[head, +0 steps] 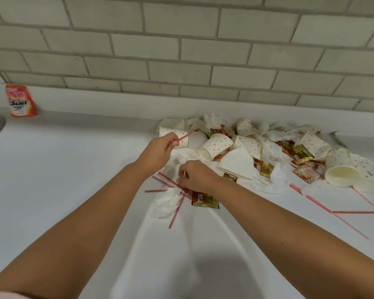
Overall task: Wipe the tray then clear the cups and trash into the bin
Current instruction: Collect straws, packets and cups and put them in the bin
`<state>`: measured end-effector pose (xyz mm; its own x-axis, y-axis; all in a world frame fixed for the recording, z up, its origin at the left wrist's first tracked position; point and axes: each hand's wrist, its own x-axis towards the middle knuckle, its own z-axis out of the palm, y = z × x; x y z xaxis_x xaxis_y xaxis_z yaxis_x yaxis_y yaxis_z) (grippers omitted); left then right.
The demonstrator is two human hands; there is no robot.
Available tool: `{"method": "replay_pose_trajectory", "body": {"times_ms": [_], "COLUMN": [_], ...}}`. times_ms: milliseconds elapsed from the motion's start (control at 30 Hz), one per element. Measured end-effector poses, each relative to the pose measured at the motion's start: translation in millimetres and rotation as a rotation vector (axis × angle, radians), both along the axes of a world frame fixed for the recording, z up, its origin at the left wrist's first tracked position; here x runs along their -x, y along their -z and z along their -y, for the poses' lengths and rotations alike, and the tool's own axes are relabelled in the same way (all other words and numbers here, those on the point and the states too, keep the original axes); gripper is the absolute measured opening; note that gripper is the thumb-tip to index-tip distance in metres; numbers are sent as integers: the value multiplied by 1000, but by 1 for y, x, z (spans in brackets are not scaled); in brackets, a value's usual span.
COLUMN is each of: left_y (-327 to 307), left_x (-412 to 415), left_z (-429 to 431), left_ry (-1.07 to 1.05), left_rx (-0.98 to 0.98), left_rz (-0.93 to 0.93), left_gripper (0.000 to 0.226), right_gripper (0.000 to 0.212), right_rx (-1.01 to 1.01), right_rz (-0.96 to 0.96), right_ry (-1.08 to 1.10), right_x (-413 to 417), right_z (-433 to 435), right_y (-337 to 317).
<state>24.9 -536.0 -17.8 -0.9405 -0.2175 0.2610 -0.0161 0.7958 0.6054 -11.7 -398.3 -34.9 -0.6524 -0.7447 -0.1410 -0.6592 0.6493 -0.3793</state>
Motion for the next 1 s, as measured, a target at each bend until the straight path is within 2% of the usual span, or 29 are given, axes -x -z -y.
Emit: {"method": "replay_pose_trajectory", "body": {"times_ms": [133, 167, 233, 267, 367, 433, 533, 633, 700, 833, 1000], "left_y": [-1, -1, -1, -1, -1, -1, -2, -4, -5, -9, -21], "left_x": [4, 5, 6, 6, 3, 2, 2, 2, 1, -2, 3], "left_z": [6, 7, 9, 10, 12, 12, 11, 8, 7, 6, -9], "left_ry": [-76, -97, -125, -132, -145, -152, -167, -179, -193, -219, -184], "left_rx": [-76, -82, -78, -80, -98, -112, -131, -143, -146, -169, -250], "left_rz": [93, 124, 171, 184, 219, 227, 241, 259, 256, 256, 263], "left_gripper": [22, 23, 26, 27, 27, 28, 28, 29, 28, 28, 30], "right_gripper": [41, 39, 18, 15, 36, 37, 24, 28, 14, 24, 25], "right_rx": [-56, -88, -136, -158, -228, -263, -294, -289, -227, -90, -130], "right_rz": [-29, -35, -52, -64, -86, -106, -170, -201, -165, -61, 14], "right_ry": [-36, -48, -62, -63, -91, -108, -119, -97, -68, 7, 98], "right_x": [-7, -8, -8, -8, -6, -6, -5, -5, -4, 5, 24], "right_z": [21, 25, 31, 33, 34, 32, 29, 24, 20, 6, -27], "right_y": [9, 11, 15, 16, 16, 13, 11, 12, 10, -5, -21]}}
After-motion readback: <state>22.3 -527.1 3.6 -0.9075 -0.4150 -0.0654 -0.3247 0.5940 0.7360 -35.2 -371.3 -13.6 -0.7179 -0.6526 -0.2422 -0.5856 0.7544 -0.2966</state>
